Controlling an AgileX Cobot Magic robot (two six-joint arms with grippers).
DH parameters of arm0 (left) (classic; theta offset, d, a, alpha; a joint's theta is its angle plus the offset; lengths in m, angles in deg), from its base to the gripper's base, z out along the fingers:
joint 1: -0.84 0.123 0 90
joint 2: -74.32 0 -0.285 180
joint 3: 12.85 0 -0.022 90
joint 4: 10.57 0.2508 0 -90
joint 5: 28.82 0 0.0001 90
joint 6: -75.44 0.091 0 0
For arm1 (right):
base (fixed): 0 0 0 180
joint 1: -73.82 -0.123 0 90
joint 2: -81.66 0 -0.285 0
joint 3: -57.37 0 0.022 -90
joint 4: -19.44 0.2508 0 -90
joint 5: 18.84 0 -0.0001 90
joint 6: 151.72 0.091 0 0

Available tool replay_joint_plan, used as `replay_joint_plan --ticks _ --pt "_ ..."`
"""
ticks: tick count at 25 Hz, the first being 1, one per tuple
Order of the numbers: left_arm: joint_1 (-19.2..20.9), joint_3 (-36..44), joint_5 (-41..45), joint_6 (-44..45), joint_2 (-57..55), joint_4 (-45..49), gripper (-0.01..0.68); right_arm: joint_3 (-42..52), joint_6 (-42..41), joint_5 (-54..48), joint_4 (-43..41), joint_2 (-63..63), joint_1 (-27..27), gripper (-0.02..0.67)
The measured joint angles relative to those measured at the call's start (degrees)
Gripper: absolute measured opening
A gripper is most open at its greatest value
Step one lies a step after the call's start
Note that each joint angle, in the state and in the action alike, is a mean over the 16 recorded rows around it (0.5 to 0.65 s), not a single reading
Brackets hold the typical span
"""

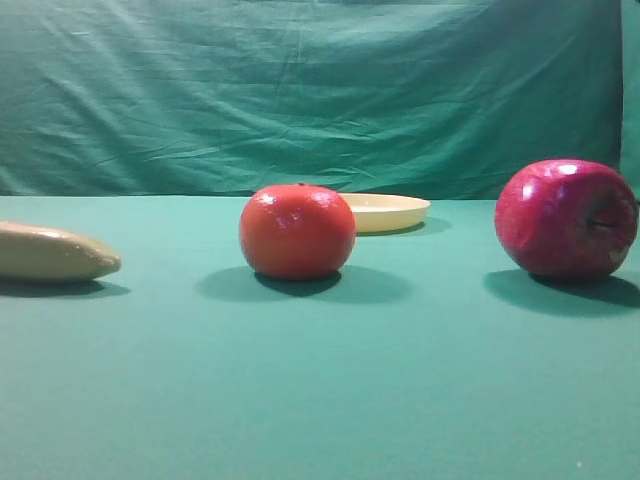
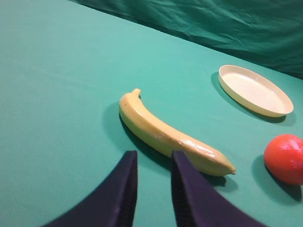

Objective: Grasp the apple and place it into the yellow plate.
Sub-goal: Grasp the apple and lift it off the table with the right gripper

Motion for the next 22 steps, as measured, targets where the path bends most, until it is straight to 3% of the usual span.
replay_joint_plan --ticks 4,7,22 --pt "0.0 0.0 0.0 0.0 0.0 0.0 0.157 -1.6 0.7 1.1 0.7 5.5 0.0 0.598" --pt "0.0 0.0 0.0 0.0 0.0 0.0 0.157 -2.4 1.2 2.6 0.8 9.3 0.0 0.641" --pt "0.0 0.0 0.0 0.0 0.0 0.0 0.157 -5.1 1.5 8.1 1.0 22.3 0.0 0.585"
